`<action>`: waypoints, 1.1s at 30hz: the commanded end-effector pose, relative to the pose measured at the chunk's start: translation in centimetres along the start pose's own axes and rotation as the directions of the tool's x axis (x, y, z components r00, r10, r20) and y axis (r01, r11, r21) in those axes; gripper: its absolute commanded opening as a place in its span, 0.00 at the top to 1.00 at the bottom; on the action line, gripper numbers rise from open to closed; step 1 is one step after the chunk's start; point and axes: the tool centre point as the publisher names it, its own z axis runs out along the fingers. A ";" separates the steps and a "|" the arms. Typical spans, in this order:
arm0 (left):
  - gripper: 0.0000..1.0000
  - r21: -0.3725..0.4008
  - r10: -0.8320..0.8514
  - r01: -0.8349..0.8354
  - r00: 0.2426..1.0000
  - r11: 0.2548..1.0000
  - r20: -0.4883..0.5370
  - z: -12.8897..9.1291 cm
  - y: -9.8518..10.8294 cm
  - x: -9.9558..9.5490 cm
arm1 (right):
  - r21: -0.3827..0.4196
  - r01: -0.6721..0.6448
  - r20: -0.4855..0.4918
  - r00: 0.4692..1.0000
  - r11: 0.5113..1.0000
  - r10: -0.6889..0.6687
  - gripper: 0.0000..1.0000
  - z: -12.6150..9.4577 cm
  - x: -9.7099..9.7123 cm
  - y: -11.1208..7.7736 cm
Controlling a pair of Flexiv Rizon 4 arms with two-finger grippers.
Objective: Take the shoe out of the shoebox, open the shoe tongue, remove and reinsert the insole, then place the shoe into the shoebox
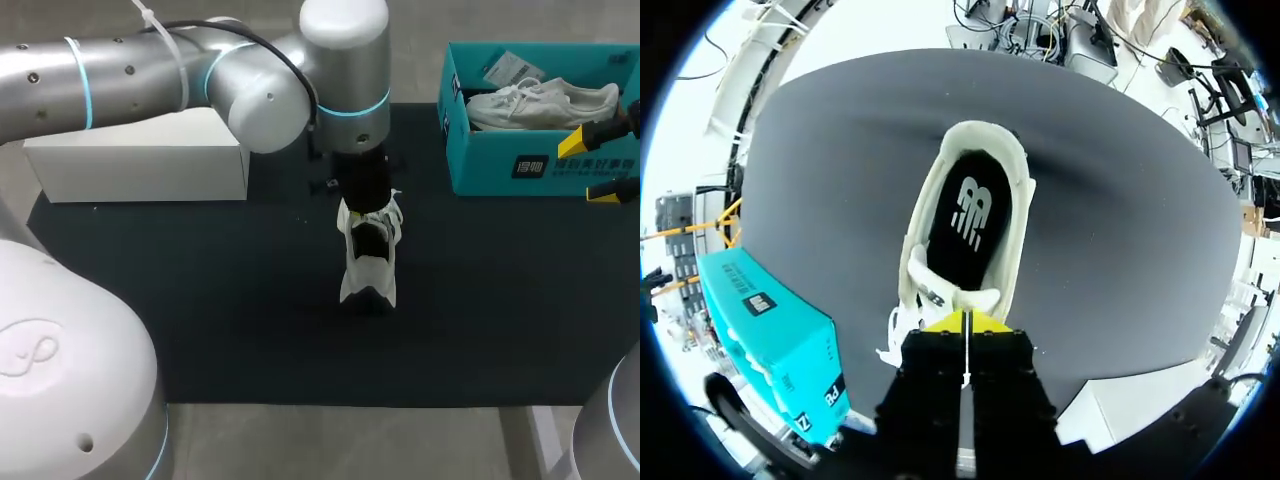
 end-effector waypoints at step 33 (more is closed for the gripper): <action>1.00 -0.016 -0.279 0.278 0.957 0.960 -0.074 -0.4 0.1 0.8 | -0.001 -0.001 0.001 1.000 1.000 0.001 0.00 0.1 0.0 -0.1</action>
